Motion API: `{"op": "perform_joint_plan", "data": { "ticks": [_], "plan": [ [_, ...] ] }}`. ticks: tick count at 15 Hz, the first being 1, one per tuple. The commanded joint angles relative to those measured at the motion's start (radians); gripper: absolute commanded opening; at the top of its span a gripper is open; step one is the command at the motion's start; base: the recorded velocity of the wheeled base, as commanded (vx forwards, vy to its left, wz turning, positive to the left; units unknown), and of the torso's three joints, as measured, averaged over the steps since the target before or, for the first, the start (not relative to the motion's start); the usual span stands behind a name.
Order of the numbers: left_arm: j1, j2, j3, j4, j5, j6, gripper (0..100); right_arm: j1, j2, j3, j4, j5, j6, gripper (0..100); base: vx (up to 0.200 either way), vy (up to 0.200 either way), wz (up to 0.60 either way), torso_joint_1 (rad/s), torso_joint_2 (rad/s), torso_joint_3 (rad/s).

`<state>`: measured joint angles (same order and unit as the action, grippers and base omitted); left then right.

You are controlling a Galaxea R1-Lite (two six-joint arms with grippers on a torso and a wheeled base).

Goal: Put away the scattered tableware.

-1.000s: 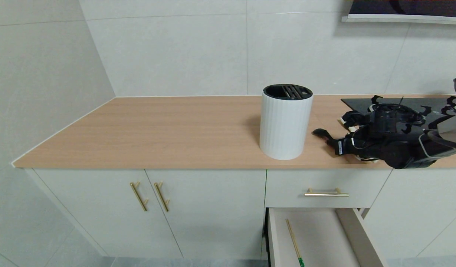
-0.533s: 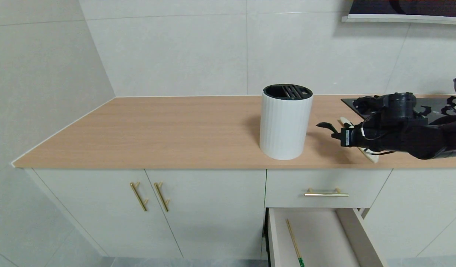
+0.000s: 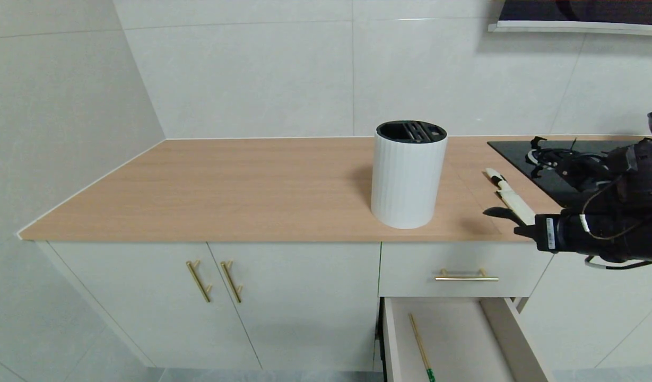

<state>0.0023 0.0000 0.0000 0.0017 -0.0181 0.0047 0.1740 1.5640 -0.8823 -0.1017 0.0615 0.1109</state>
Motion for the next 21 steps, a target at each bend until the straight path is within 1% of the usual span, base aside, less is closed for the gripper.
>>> {"op": "perform_joint_plan", "data": {
  "ticks": [1,2,5,6,8,19,21],
  "plan": [
    [0.001,0.0,0.0,0.0,0.0,0.0,100,0.022,-0.082,0.071,0.002,-0.002,0.001,0,0.0,0.0,0.0,0.0,0.0,0.0],
    [-0.001,0.0,0.0,0.0,0.001,0.0,100,0.036,-0.099,0.121,-0.001,-0.011,-0.002,0,0.0,0.0,0.0,0.0,0.0,0.0],
    [-0.001,0.0,0.0,0.0,0.0,0.0,100,0.044,-0.088,0.174,-0.004,-0.012,0.0,0,0.0,0.0,0.0,0.0,0.0,0.0],
    [0.001,0.0,0.0,0.0,0.0,0.0,100,0.032,-0.067,0.191,-0.004,-0.012,0.001,0,0.0,0.0,0.0,0.0,0.0,0.0],
    [-0.001,0.0,0.0,0.0,0.0,0.0,100,0.01,-0.045,0.197,-0.004,-0.014,-0.002,0,0.0,0.0,0.0,0.0,0.0,0.0],
    [-0.001,0.0,0.0,0.0,0.0,0.0,100,-0.001,0.06,0.22,-0.096,-0.014,-0.007,0,0.0,0.0,0.0,0.0,0.0,0.0],
    [-0.001,0.0,0.0,0.0,0.001,0.0,100,-0.001,0.071,0.22,-0.098,-0.02,-0.007,0,0.0,0.0,0.0,-0.093,0.21,0.132]
  ]
}}
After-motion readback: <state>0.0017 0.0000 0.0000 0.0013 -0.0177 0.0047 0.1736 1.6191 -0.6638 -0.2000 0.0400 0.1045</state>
